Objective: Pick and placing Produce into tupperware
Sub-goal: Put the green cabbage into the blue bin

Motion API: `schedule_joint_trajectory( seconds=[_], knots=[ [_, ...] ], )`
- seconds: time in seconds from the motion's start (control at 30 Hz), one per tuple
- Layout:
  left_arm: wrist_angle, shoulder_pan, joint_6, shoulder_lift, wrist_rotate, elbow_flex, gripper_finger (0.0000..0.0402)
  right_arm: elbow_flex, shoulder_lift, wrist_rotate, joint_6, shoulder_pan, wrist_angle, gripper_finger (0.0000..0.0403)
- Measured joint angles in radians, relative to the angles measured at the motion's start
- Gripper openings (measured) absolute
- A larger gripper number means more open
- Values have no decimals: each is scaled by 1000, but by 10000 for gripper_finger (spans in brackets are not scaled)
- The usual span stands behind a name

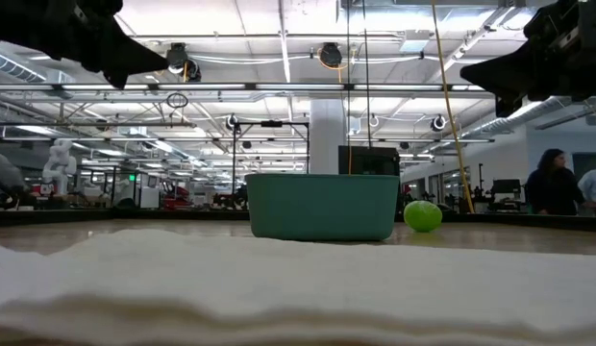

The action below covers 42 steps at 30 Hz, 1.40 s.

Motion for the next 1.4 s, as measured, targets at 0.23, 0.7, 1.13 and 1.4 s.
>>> schedule_joint_trajectory(
  seconds=[0.23,0.7,1.13,1.4],
  knots=[
    [81,-16,30,-2,30,-40,2,0,26,0,-19,0,1,0],
    [180,-26,87,-2,204,-104,10,0,76,-3,-23,0,25,0],
    [153,-25,127,-1,248,-104,13,3,143,20,-69,-2,142,0],
    [146,-25,143,0,231,-104,2,141,237,78,-82,-65,77,0]
  ],
)
